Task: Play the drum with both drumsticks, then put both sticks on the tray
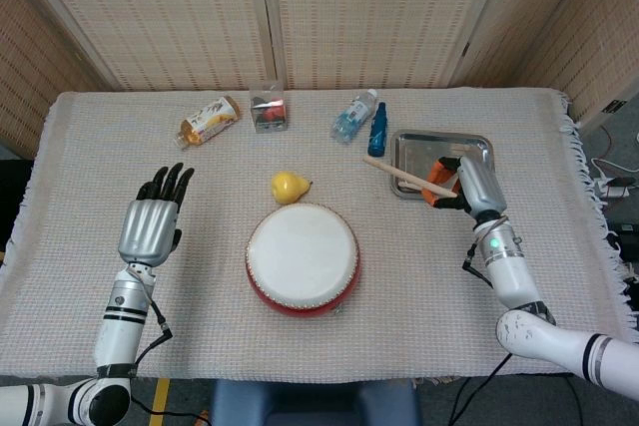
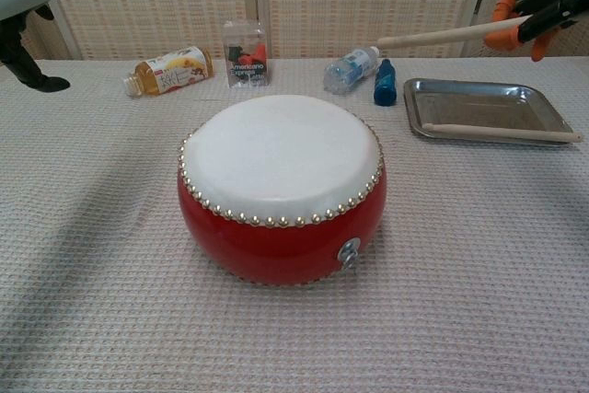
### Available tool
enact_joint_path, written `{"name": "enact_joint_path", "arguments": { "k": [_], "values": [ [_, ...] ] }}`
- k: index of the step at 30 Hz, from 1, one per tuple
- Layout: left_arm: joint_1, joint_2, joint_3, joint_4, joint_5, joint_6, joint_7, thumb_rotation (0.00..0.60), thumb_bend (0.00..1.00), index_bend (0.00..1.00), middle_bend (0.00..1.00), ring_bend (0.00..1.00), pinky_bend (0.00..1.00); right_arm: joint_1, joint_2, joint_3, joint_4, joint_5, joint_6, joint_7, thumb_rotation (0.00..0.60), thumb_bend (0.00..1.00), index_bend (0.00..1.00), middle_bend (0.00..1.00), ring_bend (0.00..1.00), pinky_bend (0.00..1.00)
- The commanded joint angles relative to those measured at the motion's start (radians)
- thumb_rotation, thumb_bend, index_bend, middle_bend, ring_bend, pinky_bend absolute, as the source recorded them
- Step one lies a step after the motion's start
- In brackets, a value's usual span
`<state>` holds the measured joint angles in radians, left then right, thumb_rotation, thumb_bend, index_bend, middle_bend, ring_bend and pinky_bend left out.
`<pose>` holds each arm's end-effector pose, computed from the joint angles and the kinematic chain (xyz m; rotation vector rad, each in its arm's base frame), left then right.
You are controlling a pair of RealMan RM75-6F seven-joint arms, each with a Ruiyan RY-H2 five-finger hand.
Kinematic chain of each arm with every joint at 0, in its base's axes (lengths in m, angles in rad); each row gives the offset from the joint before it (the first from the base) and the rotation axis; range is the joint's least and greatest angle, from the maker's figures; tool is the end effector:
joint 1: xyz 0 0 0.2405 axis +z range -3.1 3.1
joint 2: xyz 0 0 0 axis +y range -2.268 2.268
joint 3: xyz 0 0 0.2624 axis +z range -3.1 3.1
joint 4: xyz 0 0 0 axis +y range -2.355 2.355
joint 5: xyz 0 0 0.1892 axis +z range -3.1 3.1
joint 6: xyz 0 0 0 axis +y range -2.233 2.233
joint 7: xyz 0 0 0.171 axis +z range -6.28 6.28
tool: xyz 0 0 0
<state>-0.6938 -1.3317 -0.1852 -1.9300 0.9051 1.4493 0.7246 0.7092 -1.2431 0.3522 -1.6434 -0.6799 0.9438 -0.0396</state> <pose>-0.1401 0.3431 0.1094 -1.5066 -0.7727 -0.8757 -0.1914 -0.4068 0.1176 1.2697 -1.4412 1.0934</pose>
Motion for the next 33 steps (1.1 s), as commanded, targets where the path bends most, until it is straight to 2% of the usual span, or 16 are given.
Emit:
{"name": "enact_joint_path", "arguments": {
  "k": [1, 9, 20, 26, 33],
  "values": [
    [0.006, 0.004, 0.000, 0.002, 0.005, -0.002, -0.006, 0.600, 0.24, 0.00, 0.00, 0.00, 0.19, 0.017, -0.049, -0.013, 0.133, -0.020, -0.084, 0.048, 0.600, 0.68, 0.94, 0.54, 0.43, 0.58],
    [0.025, 0.012, -0.005, 0.010, 0.007, -0.015, -0.020, 0.600, 0.24, 0.00, 0.00, 0.00, 0.19, 0.042, -0.120, -0.006, 0.400, -0.160, -0.286, 0.223, 0.600, 0.68, 0.94, 0.54, 0.43, 0.57],
    [0.047, 0.021, -0.015, 0.016, 0.006, -0.025, -0.040, 0.600, 0.24, 0.00, 0.00, 0.00, 0.18, 0.099, -0.233, -0.017, 0.685, -0.273, -0.441, 0.334, 0.600, 0.69, 0.92, 0.54, 0.40, 0.48],
    [0.057, 0.026, -0.022, 0.027, 0.000, -0.037, -0.057, 0.600, 0.24, 0.00, 0.00, 0.00, 0.18, 0.114, -0.268, -0.006, 0.773, -0.305, -0.480, 0.391, 0.600, 0.69, 0.91, 0.54, 0.38, 0.47],
    [0.061, 0.023, -0.026, 0.037, -0.002, -0.050, -0.062, 0.600, 0.24, 0.00, 0.00, 0.00, 0.18, 0.109, -0.279, -0.001, 0.820, -0.352, -0.505, 0.457, 0.600, 0.69, 0.91, 0.54, 0.38, 0.47]
  ]
}}
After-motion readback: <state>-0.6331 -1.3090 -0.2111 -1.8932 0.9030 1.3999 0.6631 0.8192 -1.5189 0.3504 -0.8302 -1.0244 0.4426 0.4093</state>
